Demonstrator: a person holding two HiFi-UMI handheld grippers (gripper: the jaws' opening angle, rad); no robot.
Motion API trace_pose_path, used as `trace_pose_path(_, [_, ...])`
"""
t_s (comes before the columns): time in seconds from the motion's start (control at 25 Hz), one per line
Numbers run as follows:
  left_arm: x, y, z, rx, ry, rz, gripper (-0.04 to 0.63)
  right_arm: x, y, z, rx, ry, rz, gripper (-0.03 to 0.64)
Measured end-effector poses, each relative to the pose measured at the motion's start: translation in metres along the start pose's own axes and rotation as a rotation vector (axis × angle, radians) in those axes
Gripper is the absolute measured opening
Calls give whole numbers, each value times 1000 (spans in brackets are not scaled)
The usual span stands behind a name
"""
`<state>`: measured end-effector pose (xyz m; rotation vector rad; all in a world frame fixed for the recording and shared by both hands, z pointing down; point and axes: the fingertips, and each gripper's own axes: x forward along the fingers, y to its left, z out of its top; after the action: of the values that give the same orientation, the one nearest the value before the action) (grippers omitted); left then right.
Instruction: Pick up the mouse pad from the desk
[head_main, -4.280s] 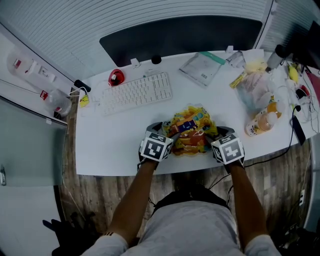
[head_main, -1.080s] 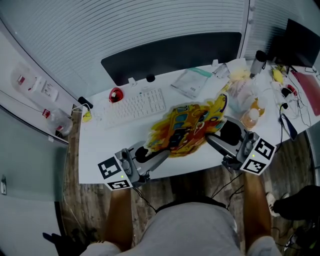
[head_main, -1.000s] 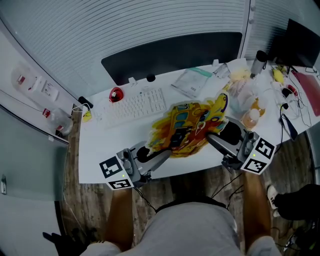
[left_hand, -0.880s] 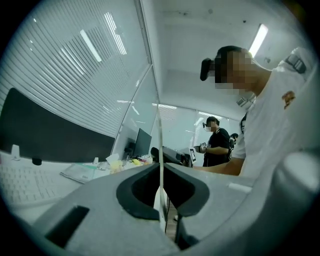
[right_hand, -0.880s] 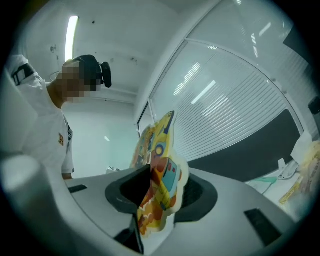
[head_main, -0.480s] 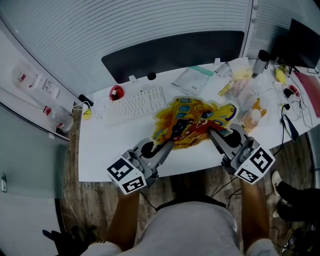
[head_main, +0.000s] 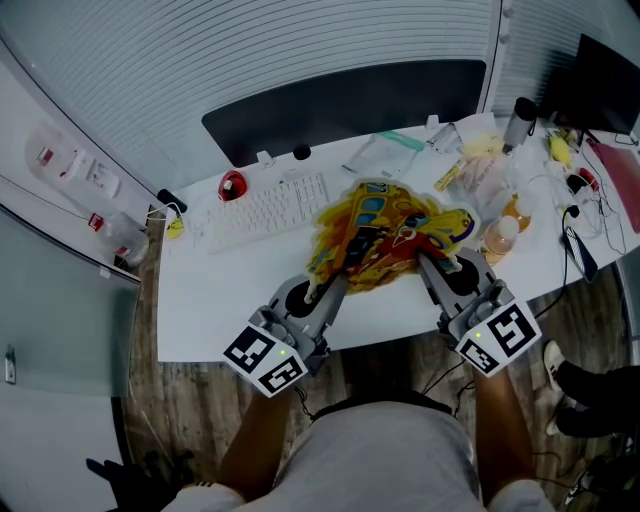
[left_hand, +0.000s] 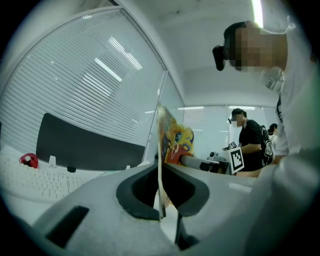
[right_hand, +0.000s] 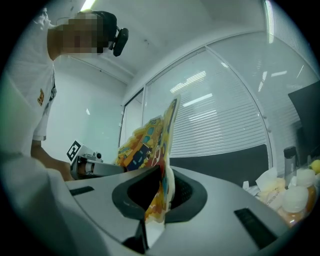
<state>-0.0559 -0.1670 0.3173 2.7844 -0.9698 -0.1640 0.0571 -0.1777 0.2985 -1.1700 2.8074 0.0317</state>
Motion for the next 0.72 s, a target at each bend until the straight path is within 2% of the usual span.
trace_pose_path(0.2, [1, 1, 1, 15, -7, 36, 23, 0, 1, -1, -23, 14, -21, 26])
trace_pose_path(0.72, [2, 2, -1, 6, -3, 32, 23, 0, 1, -3, -32, 33, -49, 21])
